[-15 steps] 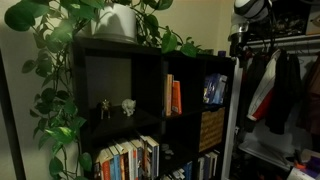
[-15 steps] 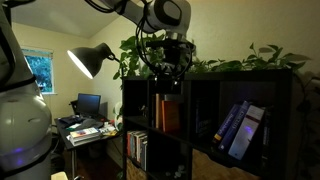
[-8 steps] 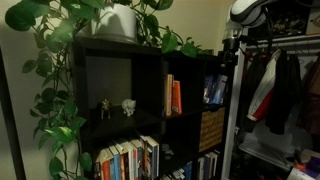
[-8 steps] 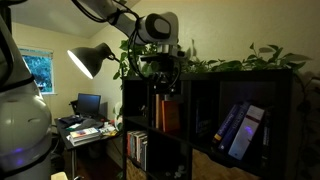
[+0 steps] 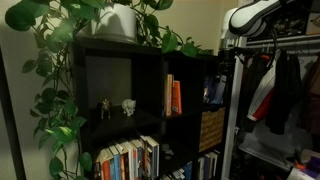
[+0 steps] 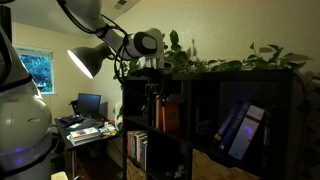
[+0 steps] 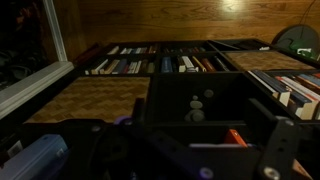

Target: Pick up the orange book from the upper middle shelf and place it on the upper right shelf

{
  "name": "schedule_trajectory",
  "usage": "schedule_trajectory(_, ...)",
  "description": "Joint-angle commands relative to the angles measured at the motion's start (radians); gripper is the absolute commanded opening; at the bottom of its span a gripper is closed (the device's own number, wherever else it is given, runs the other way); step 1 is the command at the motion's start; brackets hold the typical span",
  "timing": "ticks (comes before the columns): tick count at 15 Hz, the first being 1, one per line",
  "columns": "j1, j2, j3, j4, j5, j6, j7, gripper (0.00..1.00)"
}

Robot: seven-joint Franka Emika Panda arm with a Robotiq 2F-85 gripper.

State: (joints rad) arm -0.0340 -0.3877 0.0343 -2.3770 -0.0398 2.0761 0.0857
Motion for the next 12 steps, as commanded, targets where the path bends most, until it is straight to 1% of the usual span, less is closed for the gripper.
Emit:
schedule_trajectory(1,0.007,0.000,0.000,-0.007,-0.008,0.001,0.009,1.00)
schedule_trajectory(10,0.007,0.000,0.004,-0.012,-0.012,0.002,0.014,1.00)
schedule_trajectory(12,0.011,0.000,0.026,-0.030,-0.021,0.059,0.056,1.00)
